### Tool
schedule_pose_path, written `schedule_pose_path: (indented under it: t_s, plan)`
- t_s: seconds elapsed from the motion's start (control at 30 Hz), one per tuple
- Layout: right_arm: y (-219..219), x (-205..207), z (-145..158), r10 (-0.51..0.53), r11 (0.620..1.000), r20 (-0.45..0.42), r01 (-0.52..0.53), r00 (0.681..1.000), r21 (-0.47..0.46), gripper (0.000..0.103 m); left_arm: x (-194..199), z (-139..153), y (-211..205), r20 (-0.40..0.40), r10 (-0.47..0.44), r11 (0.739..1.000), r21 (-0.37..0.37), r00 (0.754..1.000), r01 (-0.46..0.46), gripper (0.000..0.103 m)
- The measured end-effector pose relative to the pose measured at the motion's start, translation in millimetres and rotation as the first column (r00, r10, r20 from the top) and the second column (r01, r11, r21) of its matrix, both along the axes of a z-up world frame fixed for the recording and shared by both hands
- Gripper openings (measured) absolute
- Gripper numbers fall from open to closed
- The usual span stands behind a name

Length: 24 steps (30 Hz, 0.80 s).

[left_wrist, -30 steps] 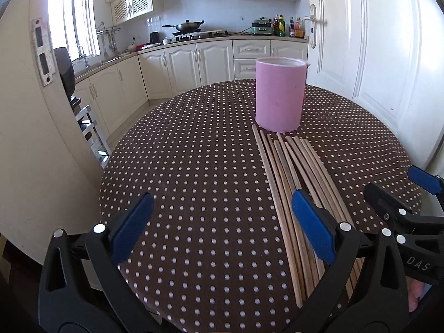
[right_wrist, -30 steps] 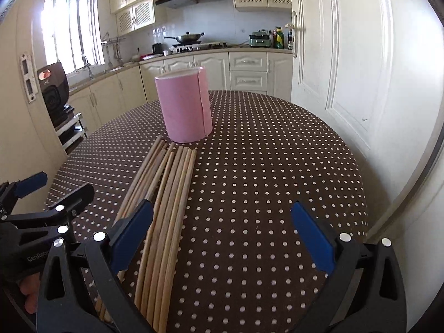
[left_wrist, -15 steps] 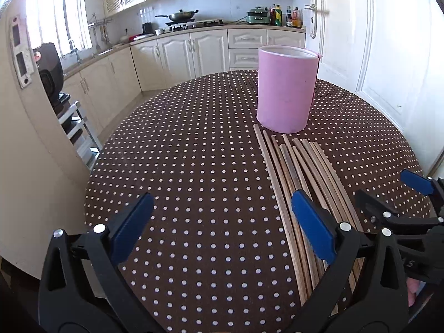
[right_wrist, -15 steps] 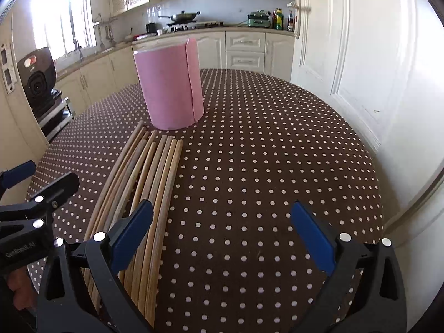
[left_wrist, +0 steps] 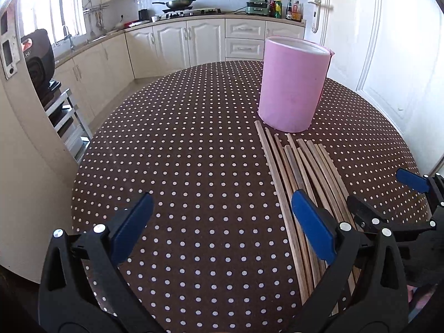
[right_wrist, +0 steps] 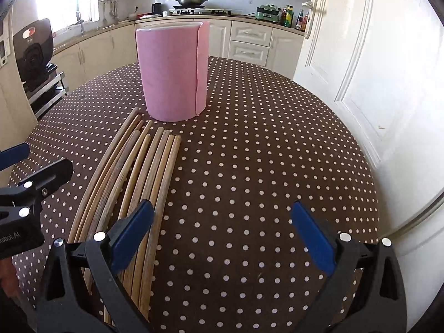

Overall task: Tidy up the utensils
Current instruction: 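Move the left tool toward the pile of wooden chopsticks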

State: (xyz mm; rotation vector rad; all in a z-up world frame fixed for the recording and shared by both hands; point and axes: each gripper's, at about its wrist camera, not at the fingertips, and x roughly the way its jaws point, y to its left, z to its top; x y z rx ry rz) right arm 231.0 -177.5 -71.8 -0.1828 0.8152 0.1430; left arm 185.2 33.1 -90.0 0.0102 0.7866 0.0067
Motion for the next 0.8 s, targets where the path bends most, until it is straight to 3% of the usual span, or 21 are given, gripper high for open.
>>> schedule_pose_path:
  t_s: [0.23, 0.37, 0.8]
  plan:
    - [-2.8, 6.1, -1.8, 0.003, 1.0, -0.012, -0.003, 1.0, 0.018, 0.096, 8.2, -6.5, 0.1, -0.04, -0.024, 0.999, -0.049, 0.999, 0.022, 0.097]
    - [-8.7, 18.3, -7.2, -0.013, 0.998, -0.086, 0.018, 0.996, 0.059, 0.096, 14.4, -8.8, 1.0, -0.05, -0.017, 0.997, -0.075, 0.999, 0.013, 0.097]
    - [-13.5, 16.2, -3.6, -0.028, 0.997, -0.076, 0.033, 0.997, 0.071, 0.095, 33.9, -20.6, 5.0, -0.111, 0.023, 0.996, -0.085, 0.994, -0.033, 0.096]
